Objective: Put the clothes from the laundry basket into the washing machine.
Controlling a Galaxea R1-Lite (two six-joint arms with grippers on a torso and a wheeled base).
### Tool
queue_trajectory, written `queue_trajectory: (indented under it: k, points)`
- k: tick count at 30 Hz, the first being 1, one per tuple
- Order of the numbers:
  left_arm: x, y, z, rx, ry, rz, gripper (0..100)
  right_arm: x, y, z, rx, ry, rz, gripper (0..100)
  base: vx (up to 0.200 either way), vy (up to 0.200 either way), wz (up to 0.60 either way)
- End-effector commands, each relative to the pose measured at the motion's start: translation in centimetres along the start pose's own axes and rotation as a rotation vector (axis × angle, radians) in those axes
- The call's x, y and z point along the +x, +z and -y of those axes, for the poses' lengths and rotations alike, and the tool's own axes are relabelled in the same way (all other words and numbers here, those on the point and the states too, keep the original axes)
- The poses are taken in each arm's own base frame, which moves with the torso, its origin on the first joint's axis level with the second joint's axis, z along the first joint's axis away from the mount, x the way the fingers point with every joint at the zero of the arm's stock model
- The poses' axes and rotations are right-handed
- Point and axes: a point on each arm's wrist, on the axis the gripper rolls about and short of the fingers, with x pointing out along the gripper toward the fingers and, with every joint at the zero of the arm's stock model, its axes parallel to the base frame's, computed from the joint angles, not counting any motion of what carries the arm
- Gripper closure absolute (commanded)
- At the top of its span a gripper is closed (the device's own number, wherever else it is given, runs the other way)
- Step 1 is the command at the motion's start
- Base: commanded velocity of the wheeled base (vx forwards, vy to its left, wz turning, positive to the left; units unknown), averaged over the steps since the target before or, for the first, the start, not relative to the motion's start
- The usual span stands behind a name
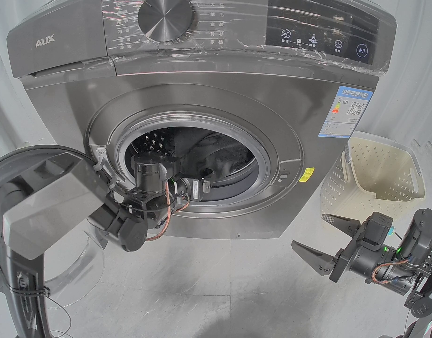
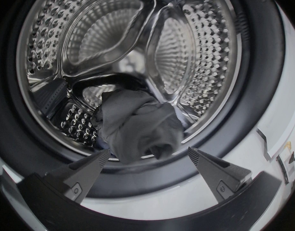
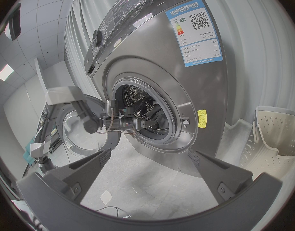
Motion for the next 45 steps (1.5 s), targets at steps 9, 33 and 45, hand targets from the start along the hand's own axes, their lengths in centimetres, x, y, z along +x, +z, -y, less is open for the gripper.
queue_trajectory:
  k: [9,33,45]
  points:
    - [-13.2,3.2,4.1,0.015,-0.196,0.041,0,-0.1,0.1,-0.1,-0.002,0.000,0.004,0,0.000,0.000,0.00]
    - [-30.0,1.2,-0.5,-0.063,-0.110,0.178,0,-4.0,1.7,0.9,-0.008,-0.091,0.109,0,-0.092,0.000,0.00]
    - [-33.1,0.6,-2.0,-0.056,0.015,0.115,0,-5.7,1.9,1.9,-0.006,-0.186,0.118,0,-0.150,0.000,0.00]
